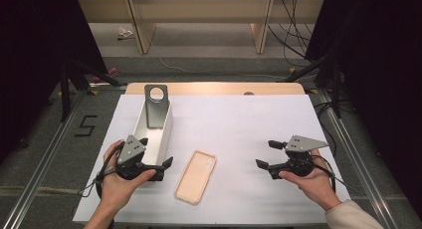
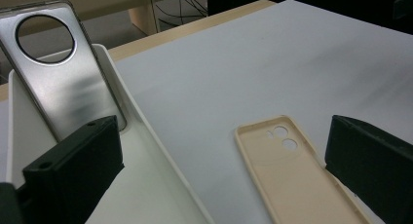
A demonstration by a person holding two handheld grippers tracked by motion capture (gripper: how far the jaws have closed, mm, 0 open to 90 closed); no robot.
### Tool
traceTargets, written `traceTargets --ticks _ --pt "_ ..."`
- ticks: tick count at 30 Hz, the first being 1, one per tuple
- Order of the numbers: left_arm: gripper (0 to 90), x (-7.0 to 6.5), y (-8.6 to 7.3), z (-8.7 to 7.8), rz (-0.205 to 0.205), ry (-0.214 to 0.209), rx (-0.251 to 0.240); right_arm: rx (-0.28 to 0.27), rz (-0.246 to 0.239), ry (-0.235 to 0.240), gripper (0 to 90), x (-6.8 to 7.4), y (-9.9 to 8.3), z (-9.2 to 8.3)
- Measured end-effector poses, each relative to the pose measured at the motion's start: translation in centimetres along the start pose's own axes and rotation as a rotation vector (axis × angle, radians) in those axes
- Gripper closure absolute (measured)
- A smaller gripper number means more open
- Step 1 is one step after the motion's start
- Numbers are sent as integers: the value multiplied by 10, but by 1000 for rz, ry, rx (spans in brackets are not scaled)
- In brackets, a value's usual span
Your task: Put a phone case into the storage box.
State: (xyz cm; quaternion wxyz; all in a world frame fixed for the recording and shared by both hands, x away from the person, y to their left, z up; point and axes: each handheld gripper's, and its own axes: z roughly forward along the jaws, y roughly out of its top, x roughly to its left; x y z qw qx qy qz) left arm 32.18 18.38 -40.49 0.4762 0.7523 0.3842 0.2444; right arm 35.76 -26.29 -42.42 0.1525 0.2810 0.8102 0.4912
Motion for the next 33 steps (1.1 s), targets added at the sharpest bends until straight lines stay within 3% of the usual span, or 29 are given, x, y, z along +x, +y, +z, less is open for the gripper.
traceTargets --ticks 12,33 --pt "0 -4 -3 2 37 5 17 5 -2 5 184 0 0 2" --pt "12 -11 -3 6 52 -5 44 8 0 1 183 -1 -1 3"
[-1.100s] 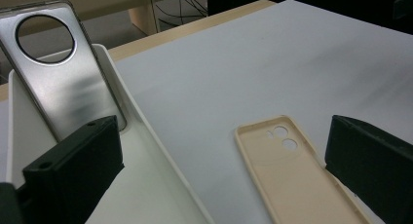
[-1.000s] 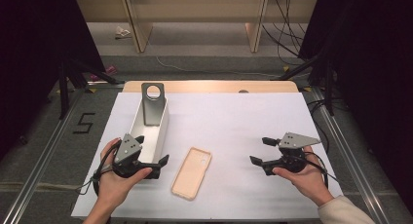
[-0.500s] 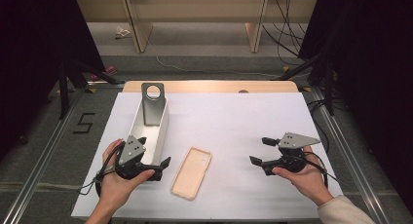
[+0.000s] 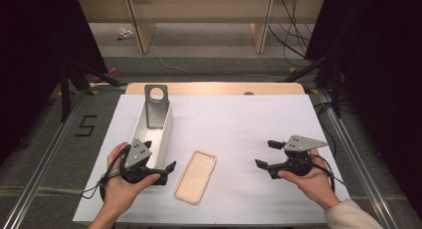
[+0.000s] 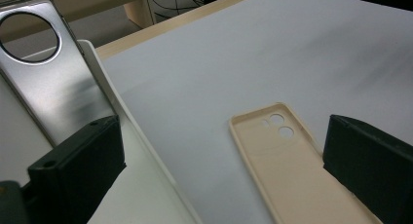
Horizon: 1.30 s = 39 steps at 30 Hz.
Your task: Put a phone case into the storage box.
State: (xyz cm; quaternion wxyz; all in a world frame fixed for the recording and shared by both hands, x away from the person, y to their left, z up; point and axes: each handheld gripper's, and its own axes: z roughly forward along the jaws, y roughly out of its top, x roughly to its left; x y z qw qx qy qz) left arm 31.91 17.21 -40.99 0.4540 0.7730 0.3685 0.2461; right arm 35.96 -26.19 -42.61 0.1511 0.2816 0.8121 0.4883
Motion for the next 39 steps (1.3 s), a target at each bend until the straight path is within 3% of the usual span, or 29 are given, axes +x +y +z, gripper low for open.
traceTargets --ticks 8,12,17,22,26,31,39 --pt "74 -12 6 5 22 4 39 8 -8 4 180 0 -1 0" --pt "153 -16 9 9 26 8 79 4 -9 -1 180 1 0 0" --pt "185 -23 13 16 45 6 120 6 -11 -1 180 1 1 1" --pt "228 -32 17 30 53 -8 202 8 -9 1 181 0 1 3" --pt "256 -39 21 39 71 4 247 4 -6 -1 181 0 1 1" --pt "275 -45 24 49 71 2 308 5 -9 -3 181 1 1 1" --pt "305 -40 22 60 34 26 366 4 -7 -2 181 0 1 1"
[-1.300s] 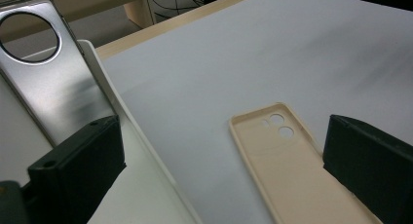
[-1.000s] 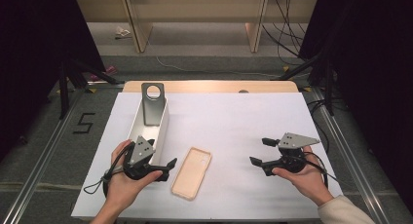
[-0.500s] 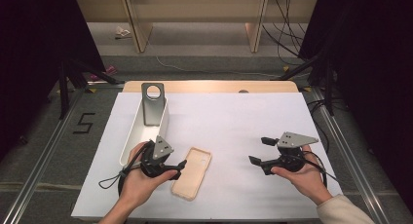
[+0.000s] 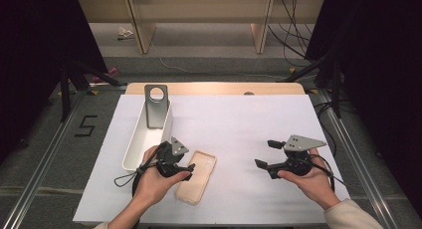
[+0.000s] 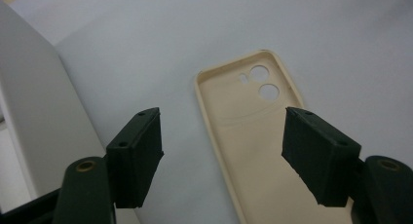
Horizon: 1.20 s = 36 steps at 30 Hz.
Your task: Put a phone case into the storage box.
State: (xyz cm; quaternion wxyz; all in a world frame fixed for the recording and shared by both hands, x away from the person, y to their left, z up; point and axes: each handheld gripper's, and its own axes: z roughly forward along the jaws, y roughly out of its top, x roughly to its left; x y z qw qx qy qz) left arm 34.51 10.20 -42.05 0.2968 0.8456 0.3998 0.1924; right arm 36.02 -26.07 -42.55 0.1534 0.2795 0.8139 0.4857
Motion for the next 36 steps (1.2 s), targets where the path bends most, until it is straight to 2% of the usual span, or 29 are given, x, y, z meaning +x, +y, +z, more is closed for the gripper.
traceTargets --ticks 4,9,12,18,24,30,36 --pt "327 0 1 3 -8 -3 19 1 -2 0 181 0 0 0" --pt "350 -1 2 11 -18 -5 72 3 -1 -1 182 0 0 0" --pt "354 0 3 15 -21 -2 112 2 -1 1 181 0 0 0" --pt "406 -1 10 25 -4 19 191 4 -2 1 182 0 0 0" --pt "440 -1 16 38 -20 43 286 3 -2 4 182 0 0 0" --pt "460 -1 20 48 -35 44 348 1 -3 3 182 0 0 -1" --pt "462 -1 21 55 -39 23 395 2 -5 2 182 0 0 -1"
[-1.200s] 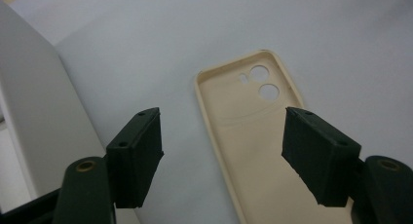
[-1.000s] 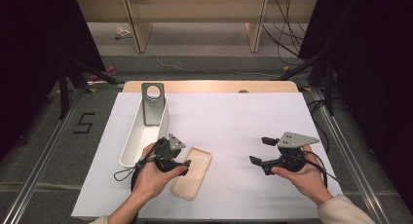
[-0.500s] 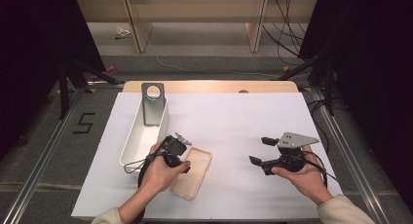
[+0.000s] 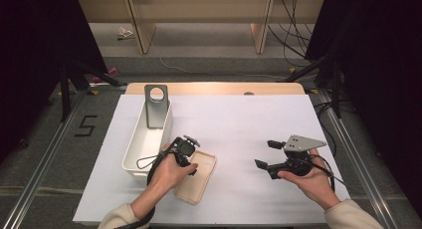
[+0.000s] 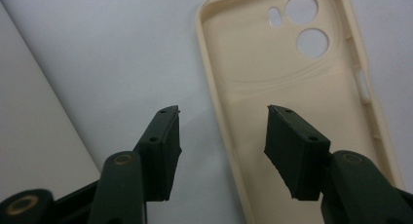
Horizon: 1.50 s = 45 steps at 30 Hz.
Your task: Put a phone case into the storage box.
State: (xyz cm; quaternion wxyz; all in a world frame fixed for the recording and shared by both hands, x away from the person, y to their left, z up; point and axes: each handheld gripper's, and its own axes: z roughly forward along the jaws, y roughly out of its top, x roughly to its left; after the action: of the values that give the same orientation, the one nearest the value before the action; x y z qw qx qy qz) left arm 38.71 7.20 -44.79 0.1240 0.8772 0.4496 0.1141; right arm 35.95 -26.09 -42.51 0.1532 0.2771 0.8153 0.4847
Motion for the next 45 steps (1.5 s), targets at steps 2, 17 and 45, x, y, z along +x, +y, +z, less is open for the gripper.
traceTargets --ticks 2,17,45 --pt "465 0 0 2 -11 -5 9 0 -1 0 182 0 0 0" --pt "514 7 0 7 -73 -45 50 0 -2 0 182 0 0 0" --pt "889 1 -22 -20 -40 -55 83 -9 5 2 182 -1 0 -1"
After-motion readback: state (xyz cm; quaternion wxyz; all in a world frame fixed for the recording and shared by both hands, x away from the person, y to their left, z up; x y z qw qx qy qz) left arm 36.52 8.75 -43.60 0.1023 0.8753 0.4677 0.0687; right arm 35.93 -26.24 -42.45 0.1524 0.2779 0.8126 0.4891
